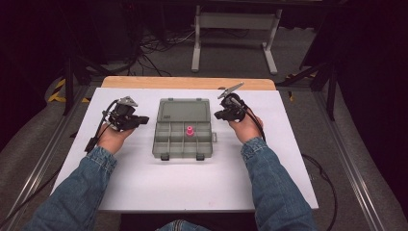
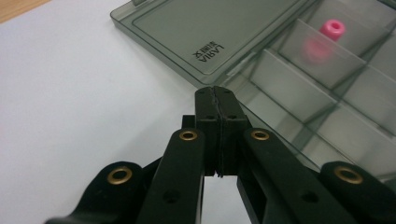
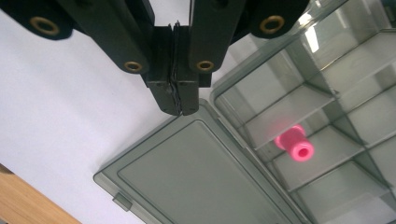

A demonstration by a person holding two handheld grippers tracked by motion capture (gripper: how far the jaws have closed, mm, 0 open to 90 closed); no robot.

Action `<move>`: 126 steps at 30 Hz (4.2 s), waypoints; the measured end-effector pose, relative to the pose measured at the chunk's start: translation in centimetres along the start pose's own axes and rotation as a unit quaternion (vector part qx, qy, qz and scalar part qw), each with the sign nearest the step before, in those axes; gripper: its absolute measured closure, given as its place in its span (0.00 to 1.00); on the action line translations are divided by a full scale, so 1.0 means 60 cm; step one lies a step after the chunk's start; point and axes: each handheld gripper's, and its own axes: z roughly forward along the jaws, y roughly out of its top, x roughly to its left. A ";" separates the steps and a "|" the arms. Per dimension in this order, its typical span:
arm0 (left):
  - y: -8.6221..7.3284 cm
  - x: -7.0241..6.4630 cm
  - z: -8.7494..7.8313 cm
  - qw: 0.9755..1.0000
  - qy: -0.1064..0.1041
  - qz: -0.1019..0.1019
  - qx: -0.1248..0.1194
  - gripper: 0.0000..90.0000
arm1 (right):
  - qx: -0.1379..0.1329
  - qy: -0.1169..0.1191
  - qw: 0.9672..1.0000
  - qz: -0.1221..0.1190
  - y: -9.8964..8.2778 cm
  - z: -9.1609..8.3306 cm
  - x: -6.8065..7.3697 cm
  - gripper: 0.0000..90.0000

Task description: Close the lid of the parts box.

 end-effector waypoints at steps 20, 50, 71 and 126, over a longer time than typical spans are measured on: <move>0.004 0.025 0.065 0.999 0.003 -0.033 0.027 0.99 | 0.021 -0.004 1.000 0.012 -0.010 0.052 -0.021 0.98; 0.018 0.035 0.109 0.997 -0.002 -0.035 0.062 1.00 | 0.028 0.006 0.999 0.018 -0.016 0.098 -0.030 0.99; 0.021 0.031 0.118 0.998 0.022 -0.031 0.046 0.99 | 0.013 -0.008 1.000 0.012 -0.013 0.106 -0.033 1.00; 0.044 0.022 0.094 0.998 0.054 -0.029 -0.002 0.99 | -0.053 -0.049 0.997 0.006 0.006 0.077 -0.028 1.00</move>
